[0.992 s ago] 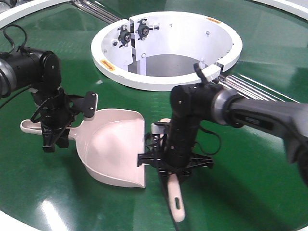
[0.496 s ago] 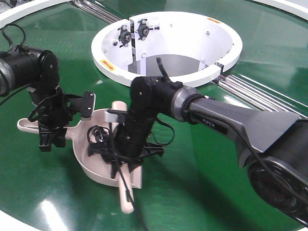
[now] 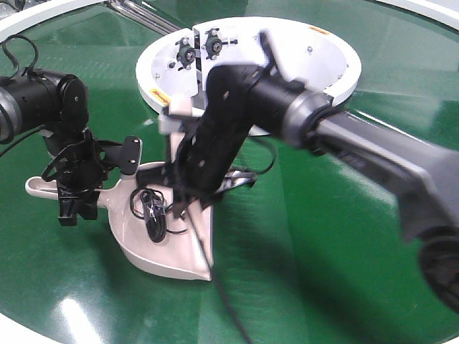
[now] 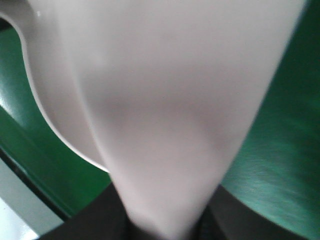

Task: Clean and inspect green conveyor with broom and dustpan
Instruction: 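Carry the brush back and lower it onto the conveyor with the right gripper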

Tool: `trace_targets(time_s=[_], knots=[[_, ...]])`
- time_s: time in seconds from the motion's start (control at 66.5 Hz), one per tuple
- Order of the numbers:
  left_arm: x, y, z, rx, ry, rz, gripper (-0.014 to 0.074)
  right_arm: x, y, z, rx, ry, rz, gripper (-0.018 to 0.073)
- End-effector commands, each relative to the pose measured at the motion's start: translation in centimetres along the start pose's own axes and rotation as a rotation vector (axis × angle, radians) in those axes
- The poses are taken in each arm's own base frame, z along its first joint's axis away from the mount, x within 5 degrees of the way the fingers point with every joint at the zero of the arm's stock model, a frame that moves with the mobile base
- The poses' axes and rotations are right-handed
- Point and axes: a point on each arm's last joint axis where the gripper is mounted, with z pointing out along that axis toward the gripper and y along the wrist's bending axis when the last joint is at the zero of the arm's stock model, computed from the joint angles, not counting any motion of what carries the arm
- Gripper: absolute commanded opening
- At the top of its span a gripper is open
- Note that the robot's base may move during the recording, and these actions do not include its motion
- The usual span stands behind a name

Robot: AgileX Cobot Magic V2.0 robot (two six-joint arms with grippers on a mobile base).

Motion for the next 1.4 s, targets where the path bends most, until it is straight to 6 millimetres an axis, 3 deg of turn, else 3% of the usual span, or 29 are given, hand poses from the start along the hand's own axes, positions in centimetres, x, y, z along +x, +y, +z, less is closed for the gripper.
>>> trace_targets(time_s=[0.0, 0.18, 0.286, 0.602, 0.767, 0.947, 1.248, 1.383], knots=[[-0.2, -0.3, -2.9, -0.064, -0.039, -0.017, 0.0003, 0.7, 0.1, -6.5, 0.021, -0.119, -0.042, -0.0005], [-0.2, -0.3, -2.9, -0.064, -0.039, -0.017, 0.0003, 1.3, -1.9, -10.1, 0.067, -0.198, -0.058, -0.0005], [-0.2, -0.3, -2.9, -0.064, -0.039, -0.017, 0.0003, 2.0, -4.1, -11.6, 0.089, -0.208, -0.053, -0.0005], [-0.2, -0.3, -2.9, -0.063, -0.039, -0.017, 0.0003, 6.3, -14.6, -14.7, 0.202, -0.177, 0.048, -0.0002], [-0.2, -0.3, -2.9, -0.063, -0.039, -0.017, 0.0003, 8.9, -19.6, -15.4, 0.277, -0.141, 0.120, -0.0002], [-0.2, -0.3, -2.9, -0.064, -0.039, -0.017, 0.0003, 11.0, -23.1, -13.7, 0.339, -0.047, 0.203, -0.0002], [-0.2, -0.3, -2.9, -0.064, -0.039, -0.017, 0.0003, 13.1, -24.7, -7.7, 0.303, 0.137, 0.279, -0.0002], [-0.2, -0.3, -2.9, -0.064, -0.039, -0.017, 0.0003, 13.2, -25.2, -6.3, 0.295, 0.194, 0.288, -0.0002]])
